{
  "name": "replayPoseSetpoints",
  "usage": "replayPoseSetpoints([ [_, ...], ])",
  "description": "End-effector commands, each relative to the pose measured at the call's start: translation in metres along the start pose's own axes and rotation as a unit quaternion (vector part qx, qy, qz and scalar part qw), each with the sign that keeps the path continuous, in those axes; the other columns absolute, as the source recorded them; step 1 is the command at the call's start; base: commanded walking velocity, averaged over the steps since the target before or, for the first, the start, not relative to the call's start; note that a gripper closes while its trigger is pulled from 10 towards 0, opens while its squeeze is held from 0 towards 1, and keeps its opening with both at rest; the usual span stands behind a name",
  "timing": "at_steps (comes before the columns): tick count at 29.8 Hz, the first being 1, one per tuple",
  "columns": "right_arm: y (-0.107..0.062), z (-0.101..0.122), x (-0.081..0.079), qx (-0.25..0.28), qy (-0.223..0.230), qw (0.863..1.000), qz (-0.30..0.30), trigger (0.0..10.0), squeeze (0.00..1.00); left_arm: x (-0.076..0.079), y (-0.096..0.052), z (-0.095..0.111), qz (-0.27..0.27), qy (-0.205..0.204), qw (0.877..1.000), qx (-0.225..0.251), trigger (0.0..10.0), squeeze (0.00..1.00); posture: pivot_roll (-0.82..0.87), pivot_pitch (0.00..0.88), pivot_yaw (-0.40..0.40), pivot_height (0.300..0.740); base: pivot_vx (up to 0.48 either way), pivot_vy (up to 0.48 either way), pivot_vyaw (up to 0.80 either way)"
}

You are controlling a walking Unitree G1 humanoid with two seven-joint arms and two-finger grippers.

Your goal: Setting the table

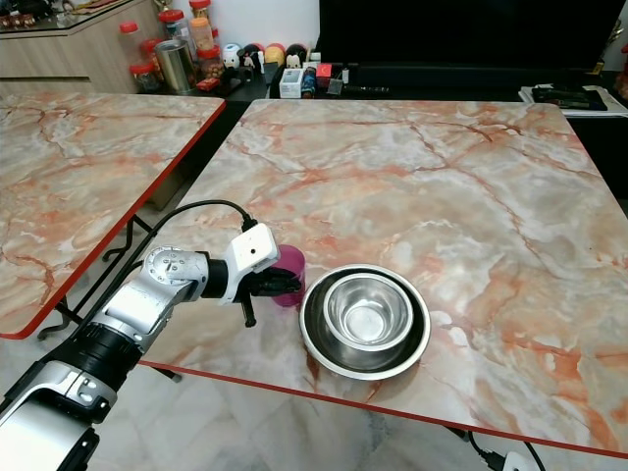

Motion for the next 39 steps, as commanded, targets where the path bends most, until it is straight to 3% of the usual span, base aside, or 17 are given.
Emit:
replayPoseSetpoints([
  [1,0.000,-0.002,0.001,-0.002,0.006,1.000,-0.003,10.0,0.00,-0.001,-0.004,-0.003,0.003,0.002,1.000,-0.006,10.0,0.74,0.01,0.083,0.070,0.740,0.000,0.000,0.00],
  [7,0.000,-0.002,0.001,-0.002,0.006,1.000,-0.003,10.0,0.00,-0.007,-0.006,-0.001,0.020,0.004,1.000,-0.003,10.0,0.74,0.01,0.083,0.070,0.740,0.000,0.000,0.00],
  [8,0.000,-0.002,0.001,-0.001,0.005,1.000,-0.003,10.0,0.00,-0.010,-0.007,0.001,0.029,0.007,1.000,-0.001,10.0,0.51,0.01,0.083,0.070,0.740,0.000,0.000,0.00],
  [9,0.000,-0.002,0.001,-0.001,0.005,1.000,-0.003,10.0,0.00,-0.010,-0.007,0.001,0.029,0.007,1.000,-0.001,10.0,0.51,0.01,0.083,0.070,0.740,0.000,0.000,0.00],
  [10,0.000,-0.001,0.001,-0.002,0.005,1.000,-0.003,10.0,0.00,-0.012,-0.007,0.002,0.036,0.008,0.999,0.002,10.0,0.00,0.01,0.080,0.069,0.740,0.000,0.000,0.00],
  [15,0.000,-0.001,0.001,-0.002,0.005,1.000,-0.003,10.0,0.00,-0.033,-0.016,0.008,0.094,-0.002,0.995,0.017,10.0,0.00,0.02,0.076,0.067,0.740,0.000,0.000,0.00],
  [21,0.000,-0.002,0.001,-0.002,0.004,1.000,-0.003,10.0,0.00,-0.039,-0.023,0.017,0.106,-0.026,0.993,0.050,10.0,0.00,0.02,0.073,0.064,0.740,0.000,0.000,0.00],
  [28,0.000,-0.002,0.001,-0.002,0.004,1.000,-0.003,10.0,0.00,-0.028,-0.017,0.017,0.085,-0.032,0.994,0.064,10.0,0.00,0.02,0.074,0.065,0.740,0.000,0.000,0.00],
  [39,0.000,-0.002,0.001,-0.003,0.005,1.000,-0.003,10.0,0.00,-0.028,-0.017,0.017,0.087,-0.033,0.994,0.063,10.0,0.00,0.02,0.078,0.067,0.740,0.000,0.000,0.00],
])
Point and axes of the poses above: a point about 5 cm out from each wrist's last joint towards the gripper, its own y axis pointing out of the wrist towards the gripper, its own z axis along the axis of the wrist's last joint, x = y × z, the point moved 5 cm from there along y, pointing out of the wrist towards the gripper
